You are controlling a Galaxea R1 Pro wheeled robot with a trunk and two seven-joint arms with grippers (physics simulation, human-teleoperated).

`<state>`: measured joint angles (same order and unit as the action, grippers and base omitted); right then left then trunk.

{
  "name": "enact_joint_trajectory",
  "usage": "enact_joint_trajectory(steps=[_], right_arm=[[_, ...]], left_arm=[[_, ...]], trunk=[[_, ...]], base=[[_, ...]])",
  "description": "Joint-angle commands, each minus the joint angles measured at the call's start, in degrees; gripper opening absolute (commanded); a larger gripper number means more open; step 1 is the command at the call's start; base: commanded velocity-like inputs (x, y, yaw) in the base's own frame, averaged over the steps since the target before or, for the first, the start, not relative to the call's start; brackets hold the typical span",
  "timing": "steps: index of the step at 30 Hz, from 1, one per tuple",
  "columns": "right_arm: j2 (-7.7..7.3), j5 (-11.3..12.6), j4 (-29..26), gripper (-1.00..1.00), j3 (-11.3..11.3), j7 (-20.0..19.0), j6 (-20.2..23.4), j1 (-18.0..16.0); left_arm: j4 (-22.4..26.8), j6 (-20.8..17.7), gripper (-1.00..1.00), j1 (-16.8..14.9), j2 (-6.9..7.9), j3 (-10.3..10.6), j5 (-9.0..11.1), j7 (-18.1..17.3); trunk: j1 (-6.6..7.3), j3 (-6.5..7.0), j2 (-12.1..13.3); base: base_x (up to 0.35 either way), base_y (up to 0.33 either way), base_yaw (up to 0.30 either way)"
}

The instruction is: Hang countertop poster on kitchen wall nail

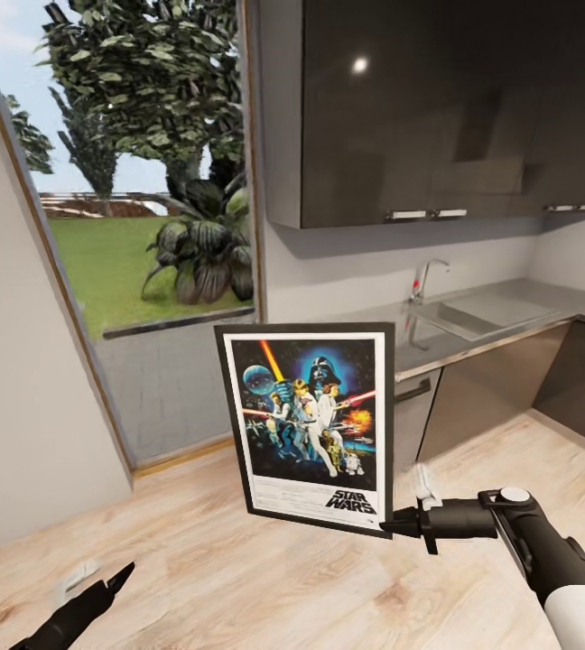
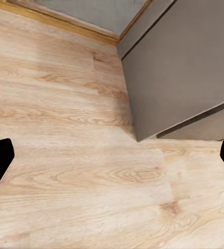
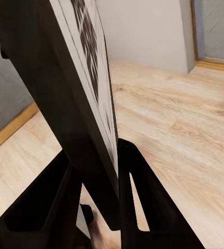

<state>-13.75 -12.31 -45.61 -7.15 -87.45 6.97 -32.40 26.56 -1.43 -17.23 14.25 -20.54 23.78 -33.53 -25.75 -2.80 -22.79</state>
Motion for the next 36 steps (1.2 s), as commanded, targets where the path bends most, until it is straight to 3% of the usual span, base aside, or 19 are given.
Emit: enact_joint_trajectory(steps=[1, 11, 36], right_arm=[[0.03, -0.34, -0.10, -1.00, -0.20, -0.36, 0.68, -0.03], [0.04, -0.34, -0.10, -1.00, -0.15, -0.36, 0.67, -0.03], [0.04, -0.34, -0.10, -1.00, -0.15, -0.36, 0.62, -0.03]], left_arm=[[-0.10, -0.15, 1.00, -0.08, -0.01, -0.12, 0.31, -0.31], [-0.10, -0.15, 1.00, -0.08, -0.01, -0.15, 0.31, -0.30], [-0.10, -0.24, 1.00, -0.08, -0.01, -0.21, 0.31, -0.39]], trunk=[[-0.04, -0.13, -0.13], [-0.04, -0.13, -0.13], [-0.04, -0.13, -0.13]], base=[[0.000, 0.013, 0.287], [0.000, 0.117, 0.290], [0.000, 0.287, 0.291]])
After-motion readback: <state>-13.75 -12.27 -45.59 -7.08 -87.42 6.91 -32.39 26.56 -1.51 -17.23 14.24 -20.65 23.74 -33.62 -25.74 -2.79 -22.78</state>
